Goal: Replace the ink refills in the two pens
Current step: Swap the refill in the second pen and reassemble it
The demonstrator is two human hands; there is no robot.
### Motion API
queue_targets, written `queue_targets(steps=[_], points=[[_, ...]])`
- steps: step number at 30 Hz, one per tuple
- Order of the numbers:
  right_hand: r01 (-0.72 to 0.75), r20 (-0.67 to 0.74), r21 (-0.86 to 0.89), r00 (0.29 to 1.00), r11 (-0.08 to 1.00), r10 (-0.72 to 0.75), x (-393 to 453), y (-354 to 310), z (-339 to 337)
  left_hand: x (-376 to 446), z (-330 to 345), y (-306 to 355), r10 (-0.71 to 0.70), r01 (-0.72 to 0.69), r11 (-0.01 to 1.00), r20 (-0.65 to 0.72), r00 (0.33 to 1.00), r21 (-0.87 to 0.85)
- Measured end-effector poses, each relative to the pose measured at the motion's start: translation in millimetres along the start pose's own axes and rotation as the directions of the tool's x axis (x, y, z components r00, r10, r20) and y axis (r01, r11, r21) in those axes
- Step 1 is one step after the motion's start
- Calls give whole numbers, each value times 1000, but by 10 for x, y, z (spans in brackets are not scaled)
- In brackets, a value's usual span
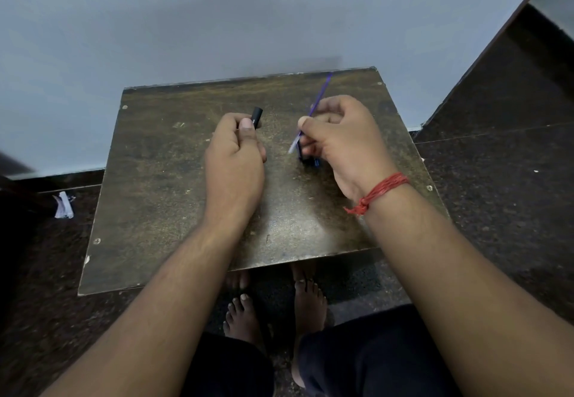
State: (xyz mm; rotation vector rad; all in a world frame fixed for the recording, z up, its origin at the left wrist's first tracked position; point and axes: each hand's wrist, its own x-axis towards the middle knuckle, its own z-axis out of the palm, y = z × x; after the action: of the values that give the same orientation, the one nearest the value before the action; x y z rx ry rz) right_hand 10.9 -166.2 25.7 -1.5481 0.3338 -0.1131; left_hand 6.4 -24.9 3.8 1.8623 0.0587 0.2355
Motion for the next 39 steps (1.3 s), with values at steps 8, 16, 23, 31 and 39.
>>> queue_targets(steps=[8,16,23,31,39], points=[[-122,-32,519,986,846,161,109,-6,-98,-57,37,23,96,-107,988,97,991,113],[-118,-19,531,988,839,151,108,7,-87,-75,38,33,117,-137,982,145,982,133],[-58,53,291,998,955,44,91,35,-63,-77,36,35,114,-135,984,164,980,119],[89,77,84,992,992,-96,113,50,-98,-94,39,58,125,-145,985,187,974,96],[150,35,96,987,984,-154,107,49,-103,-126,73,70,134,-153,986,239,962,62]])
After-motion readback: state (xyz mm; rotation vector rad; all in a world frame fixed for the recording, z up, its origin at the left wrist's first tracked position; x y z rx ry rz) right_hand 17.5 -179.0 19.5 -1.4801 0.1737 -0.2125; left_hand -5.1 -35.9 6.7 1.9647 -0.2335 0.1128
